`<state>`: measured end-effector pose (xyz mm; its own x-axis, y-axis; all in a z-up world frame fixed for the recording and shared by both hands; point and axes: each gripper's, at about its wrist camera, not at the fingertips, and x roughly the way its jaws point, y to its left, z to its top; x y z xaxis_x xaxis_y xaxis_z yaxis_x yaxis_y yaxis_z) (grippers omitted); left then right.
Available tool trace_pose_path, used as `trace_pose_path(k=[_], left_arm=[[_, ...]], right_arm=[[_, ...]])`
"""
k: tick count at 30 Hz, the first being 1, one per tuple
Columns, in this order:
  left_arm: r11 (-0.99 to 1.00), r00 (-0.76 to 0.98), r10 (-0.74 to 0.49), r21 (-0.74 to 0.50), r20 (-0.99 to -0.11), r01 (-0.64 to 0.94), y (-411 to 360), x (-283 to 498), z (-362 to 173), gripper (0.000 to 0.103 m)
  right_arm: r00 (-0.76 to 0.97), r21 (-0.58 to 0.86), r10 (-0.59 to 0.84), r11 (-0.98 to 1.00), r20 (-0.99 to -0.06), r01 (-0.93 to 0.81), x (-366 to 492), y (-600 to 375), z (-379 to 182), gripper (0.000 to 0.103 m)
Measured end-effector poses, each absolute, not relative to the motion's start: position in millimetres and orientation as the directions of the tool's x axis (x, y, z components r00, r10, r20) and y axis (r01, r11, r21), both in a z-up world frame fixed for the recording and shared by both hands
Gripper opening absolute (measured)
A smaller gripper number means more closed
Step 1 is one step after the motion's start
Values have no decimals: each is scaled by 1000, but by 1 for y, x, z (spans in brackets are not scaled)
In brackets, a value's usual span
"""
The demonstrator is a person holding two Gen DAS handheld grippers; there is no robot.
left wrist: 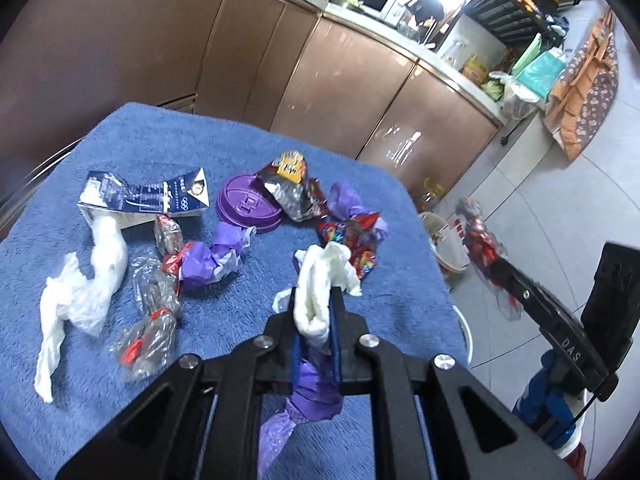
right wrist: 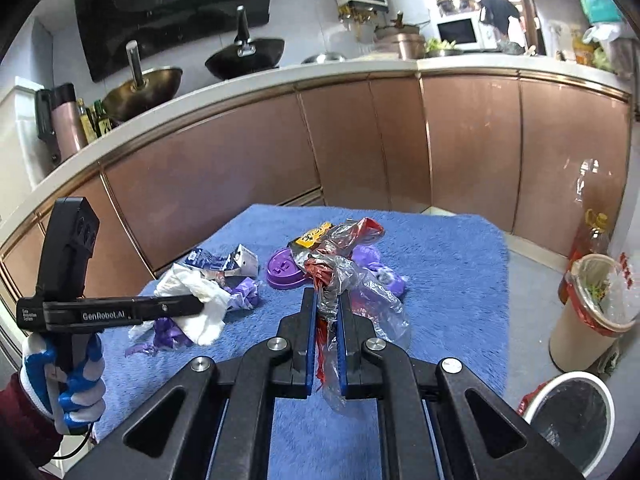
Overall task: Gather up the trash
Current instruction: 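Lift the tissue and wrapper and carry both toward the floor bin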
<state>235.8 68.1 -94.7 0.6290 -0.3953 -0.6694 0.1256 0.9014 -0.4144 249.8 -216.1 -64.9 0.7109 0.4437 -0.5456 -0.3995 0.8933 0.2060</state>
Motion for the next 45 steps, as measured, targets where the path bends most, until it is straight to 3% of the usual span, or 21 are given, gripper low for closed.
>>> trace_pose_path(k=[5, 13, 20, 22, 26, 28, 32, 35, 45], left_arm=[[892, 620, -416, -430, -665, 138, 66, 226, -92, 11], [923, 512, -368, -370, -776, 103, 42, 221, -142, 11], [940, 481, -334, -325, -811, 105, 31, 221, -161, 13], [939, 478, -338, -328, -811, 106, 31, 223, -161, 16], [940, 470, -331, -330, -818, 88, 28, 232, -162, 35], [938, 470, -336, -337, -816, 85, 29, 236, -163, 35], [929, 466, -354, -361, -811, 78, 31, 243, -164, 32], [926, 455, -360, -372, -814, 67, 31, 251, -166, 13], [924, 479, -379, -355, -791, 146, -7, 256, -130, 9]], right_arm=[[734, 205, 420, 906, -534, -370, 222, -236, -56, 9], [737, 226, 389, 921, -552, -317, 188, -260, -70, 9], [744, 246, 372, 928, -555, -281, 178, -278, -77, 9], [746, 252, 371, 928, -553, -275, 178, -282, -79, 9], [747, 265, 374, 926, -550, -268, 178, -286, -81, 9], [747, 272, 374, 926, -550, -264, 179, -287, -82, 9], [746, 287, 374, 924, -551, -252, 182, -297, -87, 9], [746, 301, 374, 923, -551, -241, 184, -305, -91, 9], [770, 337, 333, 927, -544, -164, 189, -354, -106, 9]])
